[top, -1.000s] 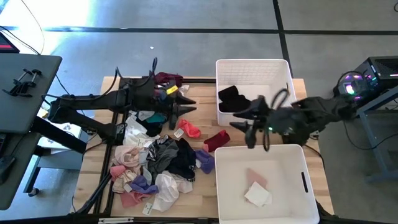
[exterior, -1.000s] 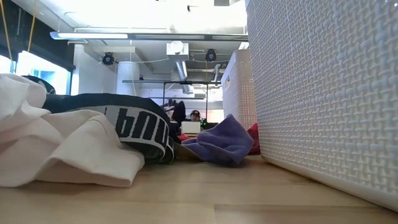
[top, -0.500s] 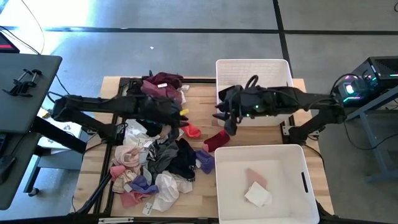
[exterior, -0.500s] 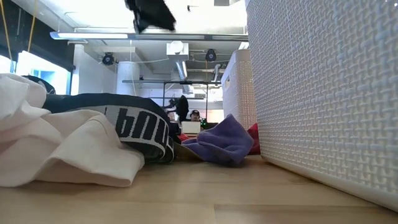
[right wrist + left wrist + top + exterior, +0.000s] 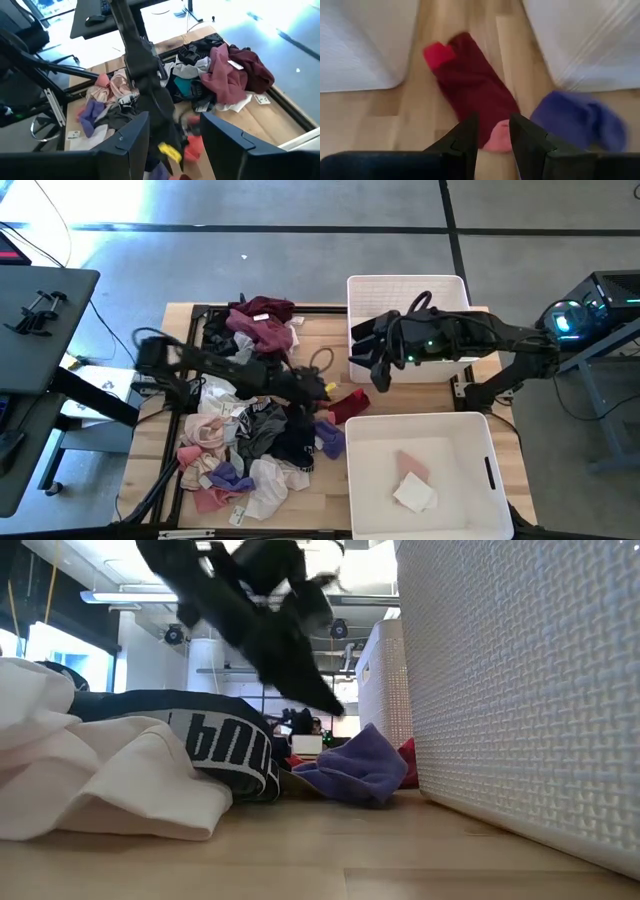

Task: Sort clothes
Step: Put the red sock into the top bin

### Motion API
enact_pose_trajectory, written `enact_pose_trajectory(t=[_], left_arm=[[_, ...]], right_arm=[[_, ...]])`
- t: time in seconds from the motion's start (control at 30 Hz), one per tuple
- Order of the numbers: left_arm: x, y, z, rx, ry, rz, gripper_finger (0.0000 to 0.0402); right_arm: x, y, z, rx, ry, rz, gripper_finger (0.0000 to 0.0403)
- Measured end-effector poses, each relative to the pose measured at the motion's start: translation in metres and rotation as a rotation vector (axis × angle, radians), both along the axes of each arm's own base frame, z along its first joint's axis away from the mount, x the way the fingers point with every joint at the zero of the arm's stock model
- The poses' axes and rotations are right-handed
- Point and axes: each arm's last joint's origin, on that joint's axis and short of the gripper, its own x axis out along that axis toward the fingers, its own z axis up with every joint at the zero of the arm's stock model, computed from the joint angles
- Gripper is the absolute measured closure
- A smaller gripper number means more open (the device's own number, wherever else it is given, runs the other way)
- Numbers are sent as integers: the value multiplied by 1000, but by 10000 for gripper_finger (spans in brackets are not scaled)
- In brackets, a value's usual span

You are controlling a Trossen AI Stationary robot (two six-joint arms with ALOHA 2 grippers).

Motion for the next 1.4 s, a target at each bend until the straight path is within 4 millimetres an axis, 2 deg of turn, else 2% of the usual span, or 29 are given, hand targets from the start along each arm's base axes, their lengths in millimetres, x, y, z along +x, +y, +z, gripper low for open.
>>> enact_pose_trajectory(t=[0.13, 0.27, 0.37, 0.5, 0.7, 0.8, 0.87, 1.07, 1.2, 1.4], left_arm=[[10, -5, -33, -21, 26, 10, 302], [13, -6, -56, -143, 79, 125, 302], [14, -5, -62, -192, 94, 160, 302], [13, -5, -67, -159, 117, 146, 313], [6, -1, -59, -138, 176, 179, 391], [-3, 2, -44, -129, 205, 192, 391], [-9, 3, -27, -97, 197, 190, 397], [-32, 5, 44, 0, 58, 165, 400], [-51, 5, 92, 9, -107, 147, 400], [-75, 6, 134, -8, -276, 157, 401]], right_arm=[[0, 0, 0, 33, -6, -19, 240], [0, 0, 0, 48, -4, -28, 240], [0, 0, -1, 46, 0, -28, 240], [-1, -1, -1, 29, 5, -51, 240], [-3, -2, -4, 8, 42, -77, 240], [-4, -2, -8, 2, 77, -78, 240], [-2, -2, -16, -2, 108, -78, 240], [8, 0, -48, -16, 205, -65, 240], [14, 0, -71, -27, 246, -59, 240], [28, 2, -96, -14, 194, -38, 240]])
